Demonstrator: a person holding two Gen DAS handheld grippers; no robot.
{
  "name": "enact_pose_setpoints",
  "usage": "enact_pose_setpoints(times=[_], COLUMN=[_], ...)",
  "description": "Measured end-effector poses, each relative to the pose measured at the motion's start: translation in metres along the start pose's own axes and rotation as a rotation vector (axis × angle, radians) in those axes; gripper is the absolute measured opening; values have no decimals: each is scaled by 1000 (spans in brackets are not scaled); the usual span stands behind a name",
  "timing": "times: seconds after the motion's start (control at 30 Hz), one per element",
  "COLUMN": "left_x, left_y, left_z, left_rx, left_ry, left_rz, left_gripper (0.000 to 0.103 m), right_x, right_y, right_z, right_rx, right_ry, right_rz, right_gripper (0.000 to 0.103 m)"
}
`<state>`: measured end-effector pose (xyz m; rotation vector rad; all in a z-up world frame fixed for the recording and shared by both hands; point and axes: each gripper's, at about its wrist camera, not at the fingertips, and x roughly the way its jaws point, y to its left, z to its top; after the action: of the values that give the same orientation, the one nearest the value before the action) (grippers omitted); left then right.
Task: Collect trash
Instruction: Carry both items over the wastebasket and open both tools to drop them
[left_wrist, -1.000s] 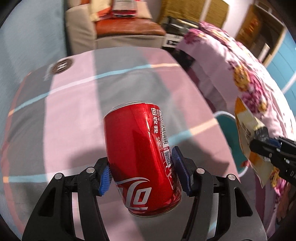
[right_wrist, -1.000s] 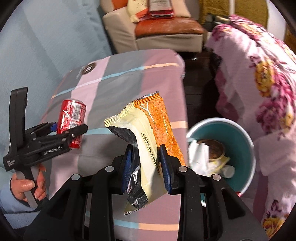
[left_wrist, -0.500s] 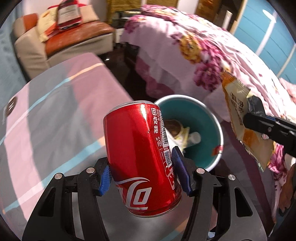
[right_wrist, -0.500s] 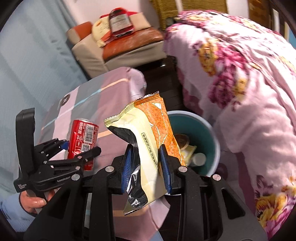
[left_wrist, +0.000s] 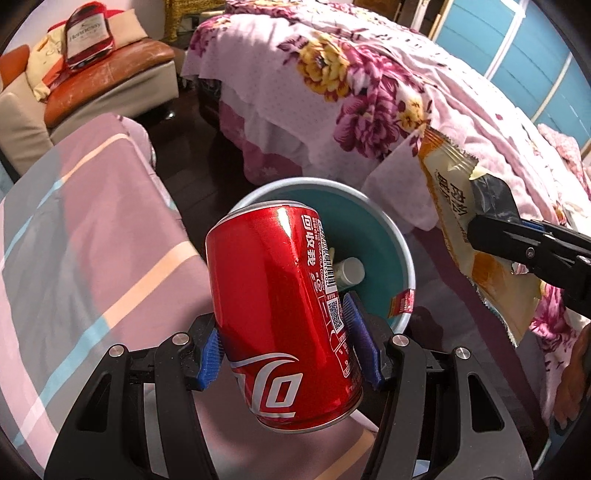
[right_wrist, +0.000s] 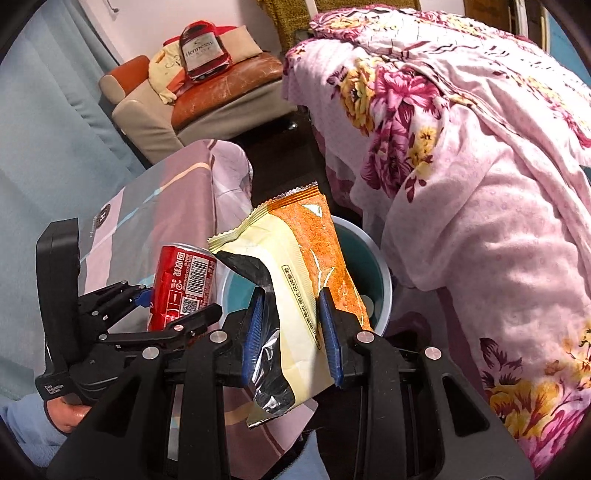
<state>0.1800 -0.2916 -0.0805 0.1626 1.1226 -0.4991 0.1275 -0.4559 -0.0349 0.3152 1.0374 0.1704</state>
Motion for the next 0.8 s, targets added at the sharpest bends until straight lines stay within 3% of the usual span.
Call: enact_pose_setpoints(times=[0.6, 0.73, 0.8], left_x=[30, 27, 22], left_y=[-16, -15, -13], left_z=[4, 6, 6], left_rx=[52, 50, 52], left_ry=[43, 23, 0], left_rz=[-63, -25, 11], left_gripper=[62, 92, 94], right_x=[12, 14, 14], right_y=[-27, -28, -27], right_z=[9, 11, 12], right_rx=[84, 84, 85], right_ry=[13, 18, 18], right_rz=[-30, -34, -35], right_gripper=[29, 29, 30])
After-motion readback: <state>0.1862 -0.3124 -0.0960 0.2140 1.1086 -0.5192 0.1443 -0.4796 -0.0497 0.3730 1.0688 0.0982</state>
